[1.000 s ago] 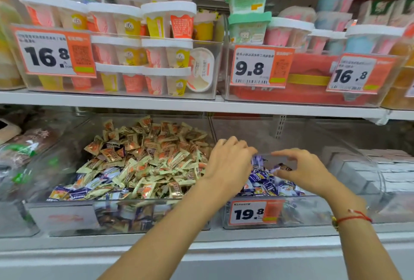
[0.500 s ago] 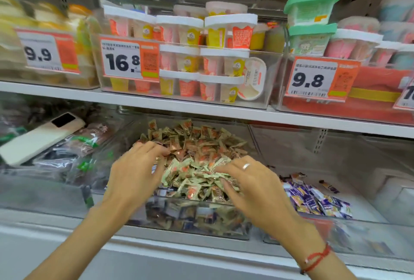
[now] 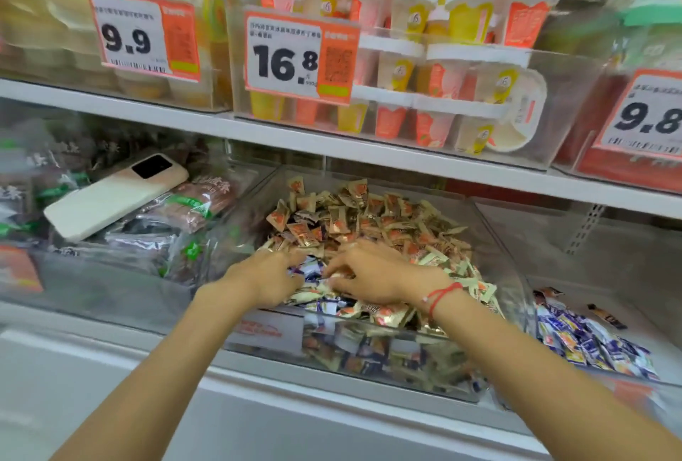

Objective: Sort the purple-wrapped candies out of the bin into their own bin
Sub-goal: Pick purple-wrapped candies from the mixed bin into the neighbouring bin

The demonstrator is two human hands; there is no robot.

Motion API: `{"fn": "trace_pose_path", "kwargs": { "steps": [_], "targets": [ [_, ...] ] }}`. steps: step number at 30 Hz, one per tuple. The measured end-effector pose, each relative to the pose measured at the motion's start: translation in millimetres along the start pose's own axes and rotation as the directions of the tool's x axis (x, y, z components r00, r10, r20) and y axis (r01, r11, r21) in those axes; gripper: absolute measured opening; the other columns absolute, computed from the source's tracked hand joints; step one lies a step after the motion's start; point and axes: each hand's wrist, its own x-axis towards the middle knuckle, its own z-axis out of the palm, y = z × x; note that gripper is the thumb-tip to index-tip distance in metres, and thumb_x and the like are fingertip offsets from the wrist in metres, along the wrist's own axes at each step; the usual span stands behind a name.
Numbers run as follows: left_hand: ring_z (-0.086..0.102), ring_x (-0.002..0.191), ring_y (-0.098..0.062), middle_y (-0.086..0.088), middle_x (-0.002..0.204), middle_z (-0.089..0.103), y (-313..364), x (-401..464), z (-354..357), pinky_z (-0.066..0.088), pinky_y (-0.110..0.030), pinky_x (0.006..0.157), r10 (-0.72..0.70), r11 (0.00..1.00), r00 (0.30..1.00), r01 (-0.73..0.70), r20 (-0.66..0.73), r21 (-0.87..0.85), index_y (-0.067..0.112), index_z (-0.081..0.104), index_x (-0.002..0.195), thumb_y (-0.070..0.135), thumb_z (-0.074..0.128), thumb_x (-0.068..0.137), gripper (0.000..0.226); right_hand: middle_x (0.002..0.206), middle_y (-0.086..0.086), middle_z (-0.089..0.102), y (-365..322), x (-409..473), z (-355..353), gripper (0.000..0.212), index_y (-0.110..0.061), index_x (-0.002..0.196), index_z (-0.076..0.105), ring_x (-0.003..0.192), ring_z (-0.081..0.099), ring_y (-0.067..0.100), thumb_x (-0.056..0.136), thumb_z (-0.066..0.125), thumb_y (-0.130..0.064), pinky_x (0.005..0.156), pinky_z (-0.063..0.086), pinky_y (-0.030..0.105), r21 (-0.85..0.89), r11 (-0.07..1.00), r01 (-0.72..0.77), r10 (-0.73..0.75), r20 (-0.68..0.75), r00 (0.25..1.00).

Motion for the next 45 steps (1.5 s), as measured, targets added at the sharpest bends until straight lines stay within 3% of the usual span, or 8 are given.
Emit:
{"fn": "trace_pose_path", "kwargs": {
  "steps": [6, 8, 11, 16, 22, 29, 37, 45],
  "targets": [
    [0.054, 0.113, -0.031, -0.008, 0.124, 0.059, 10.2, -4.0, 3.9, 0.043, -0.035, 0.082, -0.09, 0.989, 0.981, 0.108, -0.169, 0.102, 0.023, 0.056, 0.127, 0.045, 0.051, 0.094, 0.04, 0.094, 0.0, 0.071, -0.9, -13.6, -11.8, 0.034, -0.029, 0.08, 0.07, 0.097, 0.062, 0.016, 0.096, 0.047, -0.049, 0.098, 0.032, 0.035, 0.052, 0.998, -0.035, 0.038, -0.054, 0.998],
    [0.054, 0.114, -0.031, -0.009, 0.124, 0.058, 13.1, -7.9, 5.6, 0.043, -0.036, 0.081, -0.127, 0.982, 0.968, 0.153, -0.216, 0.107, 0.018, 0.055, 0.126, 0.044, 0.053, 0.094, 0.041, 0.089, -0.003, 0.069, -8.2, 1.9, -10.5, 0.027, -0.026, 0.098, 0.072, 0.087, 0.063, 0.014, 0.095, 0.052, -0.043, 0.088, 0.04, 0.029, 0.043, 0.999, -0.027, 0.032, -0.113, 0.993],
    [0.054, 0.113, -0.032, -0.01, 0.122, 0.058, 13.2, -11.1, 3.7, 0.044, -0.037, 0.081, -0.131, 0.981, 0.959, 0.162, -0.25, 0.109, 0.015, 0.058, 0.121, 0.039, 0.057, 0.093, 0.037, 0.129, 0.002, 0.056, -12.9, 35.8, -4.9, 0.047, -0.031, 0.136, 0.051, 0.111, 0.055, 0.019, 0.09, 0.062, -0.026, 0.079, 0.046, 0.029, -0.013, 1.0, 0.015, -0.016, -0.021, 1.0],
    [0.06, 0.1, -0.03, -0.006, 0.107, 0.063, 13.7, -20.4, 0.2, 0.037, -0.033, 0.067, -0.006, 0.974, 0.898, 0.105, -0.44, 0.2, 0.024, 0.063, 0.112, 0.039, 0.047, 0.098, 0.026, 0.112, -0.001, 0.048, -18.5, 65.6, 1.8, 0.068, -0.037, 0.143, 0.041, 0.065, 0.046, 0.011, 0.085, 0.061, -0.006, 0.048, 0.034, 0.025, -0.077, 0.996, 0.032, -0.019, 0.162, 0.987],
    [0.063, 0.091, -0.031, -0.004, 0.096, 0.067, 12.7, -31.2, -5.6, 0.033, -0.031, 0.059, 0.043, 0.984, 0.82, 0.063, -0.57, 0.165, 0.028, 0.056, 0.118, 0.045, 0.032, 0.101, 0.033, 0.092, 0.008, 0.067, -6.9, 48.6, -3.0, 0.021, -0.007, 0.091, 0.068, 0.082, 0.061, 0.024, 0.084, 0.073, -0.026, 0.074, 0.053, 0.037, 0.035, 0.999, 0.008, -0.008, -0.003, 1.0],
    [0.059, 0.089, -0.017, 0.007, 0.116, 0.059, 35.7, -30.1, -6.3, 0.043, -0.032, 0.07, 0.085, 0.974, 0.854, -0.181, -0.514, -0.139, 0.033, 0.059, 0.116, 0.043, 0.051, 0.094, 0.025, 0.136, -0.005, 0.056, 9.6, -51.2, -27.6, 0.055, -0.026, 0.138, 0.049, 0.123, 0.052, 0.017, 0.089, 0.06, -0.047, 0.095, 0.047, 0.038, 0.125, 0.992, -0.031, 0.071, -0.332, 0.941],
    [0.053, 0.095, 0.001, 0.02, 0.11, 0.056, 121.7, -60.2, 21.7, 0.046, -0.021, 0.079, 0.325, 0.8, 0.72, -0.555, -0.613, -0.229, 0.038, 0.059, 0.118, 0.036, 0.058, 0.091, 0.027, 0.096, -0.01, 0.053, 65.2, -187.5, -11.5, 0.027, -0.029, 0.12, 0.053, 0.081, 0.05, 0.011, 0.094, 0.056, -0.022, 0.07, 0.042, 0.036, 0.359, 0.912, -0.199, 0.377, -0.538, 0.754],
    [0.045, 0.103, -0.012, 0.008, 0.113, 0.053, 238.1, -49.1, 51.0, 0.036, -0.029, 0.085, 0.595, 0.71, 0.556, -0.702, -0.58, 0.054, 0.034, 0.05, 0.133, 0.023, 0.045, 0.099, 0.036, 0.12, 0.009, 0.051, 138.6, -231.3, 18.3, 0.039, -0.019, 0.129, 0.049, 0.11, 0.051, 0.031, 0.091, 0.058, -0.012, 0.088, 0.044, 0.043, 0.376, 0.745, -0.551, 0.659, -0.28, 0.699]
  ]
}}
